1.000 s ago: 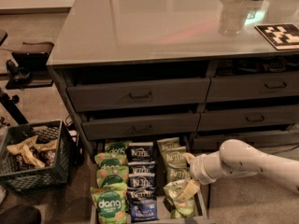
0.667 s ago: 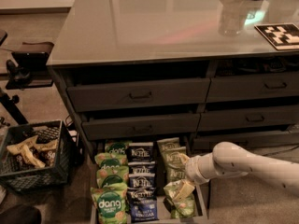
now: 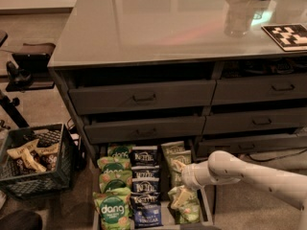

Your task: Pick blue chip bag from bottom drawer and place on counter

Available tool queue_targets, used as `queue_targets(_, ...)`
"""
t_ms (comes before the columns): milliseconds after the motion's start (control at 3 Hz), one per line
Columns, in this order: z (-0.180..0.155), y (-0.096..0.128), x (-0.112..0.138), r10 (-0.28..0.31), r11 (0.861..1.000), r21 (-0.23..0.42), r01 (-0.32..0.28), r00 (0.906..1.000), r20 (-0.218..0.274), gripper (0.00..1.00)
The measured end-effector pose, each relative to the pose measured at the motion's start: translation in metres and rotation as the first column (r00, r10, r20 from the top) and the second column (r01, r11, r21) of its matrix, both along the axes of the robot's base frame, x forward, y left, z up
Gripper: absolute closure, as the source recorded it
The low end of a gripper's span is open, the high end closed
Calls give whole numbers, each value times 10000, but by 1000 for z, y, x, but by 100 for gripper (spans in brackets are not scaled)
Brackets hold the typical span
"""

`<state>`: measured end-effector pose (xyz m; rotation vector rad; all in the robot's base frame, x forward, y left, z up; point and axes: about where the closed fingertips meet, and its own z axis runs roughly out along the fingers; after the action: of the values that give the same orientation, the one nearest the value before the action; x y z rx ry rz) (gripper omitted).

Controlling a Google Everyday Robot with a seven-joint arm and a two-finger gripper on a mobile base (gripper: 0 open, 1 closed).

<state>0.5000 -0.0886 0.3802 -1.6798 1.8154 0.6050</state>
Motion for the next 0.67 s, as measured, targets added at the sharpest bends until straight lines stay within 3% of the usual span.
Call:
queue_targets(333,-21,16,4,355,9987,356,-359,9993,120,0)
queue_targets(667,-21,16,4,356,9987,358,-360,9993,117,0)
